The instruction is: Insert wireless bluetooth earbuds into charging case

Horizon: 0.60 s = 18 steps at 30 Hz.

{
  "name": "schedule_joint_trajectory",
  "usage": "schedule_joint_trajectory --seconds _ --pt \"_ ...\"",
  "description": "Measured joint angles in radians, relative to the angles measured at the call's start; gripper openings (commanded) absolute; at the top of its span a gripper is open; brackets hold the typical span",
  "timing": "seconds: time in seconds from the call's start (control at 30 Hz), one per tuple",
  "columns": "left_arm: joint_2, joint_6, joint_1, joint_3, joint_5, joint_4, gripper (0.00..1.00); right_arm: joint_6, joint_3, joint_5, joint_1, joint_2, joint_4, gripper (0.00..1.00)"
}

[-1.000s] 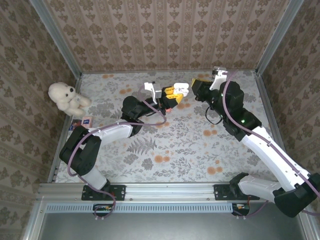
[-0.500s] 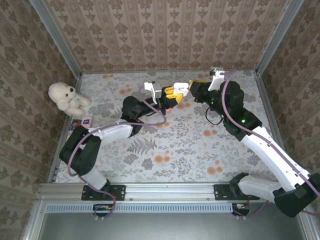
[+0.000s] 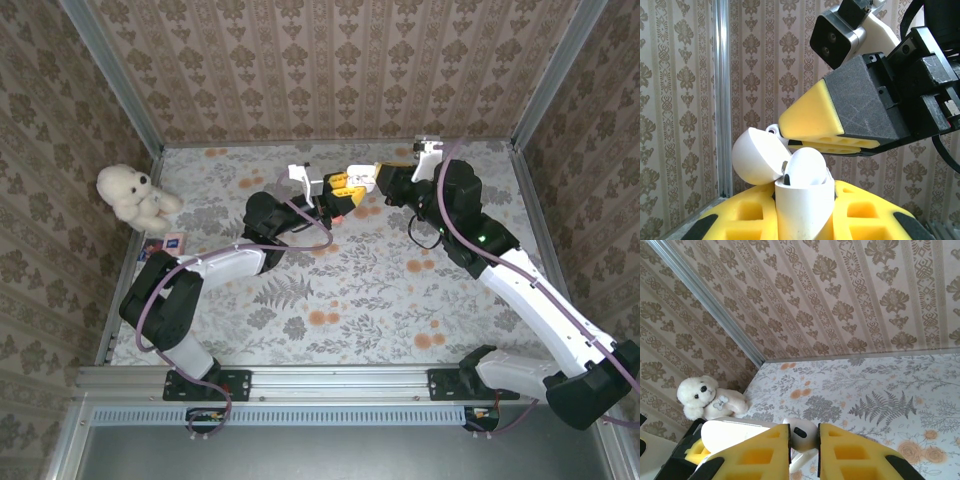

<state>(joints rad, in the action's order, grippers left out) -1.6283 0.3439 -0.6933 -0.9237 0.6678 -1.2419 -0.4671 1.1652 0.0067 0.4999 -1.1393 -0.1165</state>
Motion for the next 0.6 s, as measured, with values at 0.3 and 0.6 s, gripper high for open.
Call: schedule_joint_trajectory --seconds 0.3,0.6 --pt "0.0 0.0 0.001 0.0 0.0 0.0 0.0 0.027 0.001 0.001 0.005 0.0 -0.005 0.17" --pt "-0.008 0.0 0.001 0.0 0.001 0.0 0.0 0.064 0.001 0.016 0.011 0.01 -0.025 0.16"
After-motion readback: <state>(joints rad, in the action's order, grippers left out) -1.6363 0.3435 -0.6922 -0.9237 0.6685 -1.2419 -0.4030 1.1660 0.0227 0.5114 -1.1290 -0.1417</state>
